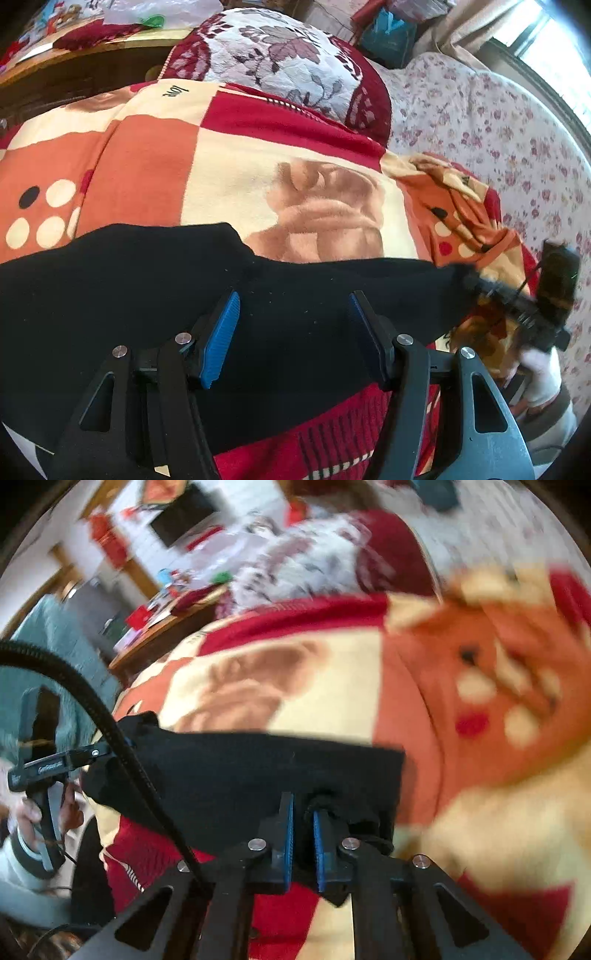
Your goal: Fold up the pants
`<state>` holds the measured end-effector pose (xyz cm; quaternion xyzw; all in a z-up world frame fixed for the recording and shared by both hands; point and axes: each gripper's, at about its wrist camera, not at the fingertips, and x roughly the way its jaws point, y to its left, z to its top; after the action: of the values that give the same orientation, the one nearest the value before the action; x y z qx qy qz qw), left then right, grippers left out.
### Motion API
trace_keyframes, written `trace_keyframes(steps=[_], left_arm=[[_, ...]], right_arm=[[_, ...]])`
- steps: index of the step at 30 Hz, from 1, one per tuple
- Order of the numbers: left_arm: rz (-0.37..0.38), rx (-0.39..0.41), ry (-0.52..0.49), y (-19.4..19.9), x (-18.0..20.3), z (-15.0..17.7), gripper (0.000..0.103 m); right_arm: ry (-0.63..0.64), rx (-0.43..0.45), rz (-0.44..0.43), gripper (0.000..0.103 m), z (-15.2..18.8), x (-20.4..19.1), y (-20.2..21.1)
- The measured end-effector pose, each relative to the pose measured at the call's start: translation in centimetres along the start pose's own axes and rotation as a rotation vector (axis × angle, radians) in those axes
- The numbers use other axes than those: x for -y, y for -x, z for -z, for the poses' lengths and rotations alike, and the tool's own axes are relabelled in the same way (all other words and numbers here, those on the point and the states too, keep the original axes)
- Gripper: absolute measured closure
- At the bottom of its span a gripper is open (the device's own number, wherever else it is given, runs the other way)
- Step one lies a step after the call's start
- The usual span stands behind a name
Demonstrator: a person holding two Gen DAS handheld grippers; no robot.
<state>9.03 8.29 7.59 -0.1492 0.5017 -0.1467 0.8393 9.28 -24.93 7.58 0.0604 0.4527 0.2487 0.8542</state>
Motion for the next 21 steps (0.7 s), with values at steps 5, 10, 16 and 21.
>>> trace_keyframes(steps=[5,10,16,21], left_arm=[[0.001,0.050,0.008,1.6,-0.1,-0.4,0.042],[0.004,0.021,0.003,0.7,0.1,0.2,0.042],[-0.016,0.016,-0.051,0.9,0.8,0.9,0.042],[-0.010,0.041,0.009,1.7,-0.7,0.4,0.042]], right_arm=[[0.069,0.178,-0.022,0.095,-4.3,-2.0,5.0],[0.044,0.013,0.053,0.095,-1.8,-0.9,2.6],[-0.111,-0.216,0.161,0.089,3.0,3.0,-1.4],[-0.095,-0.086,0.170,0.086,1.0,2.1,2.2]])
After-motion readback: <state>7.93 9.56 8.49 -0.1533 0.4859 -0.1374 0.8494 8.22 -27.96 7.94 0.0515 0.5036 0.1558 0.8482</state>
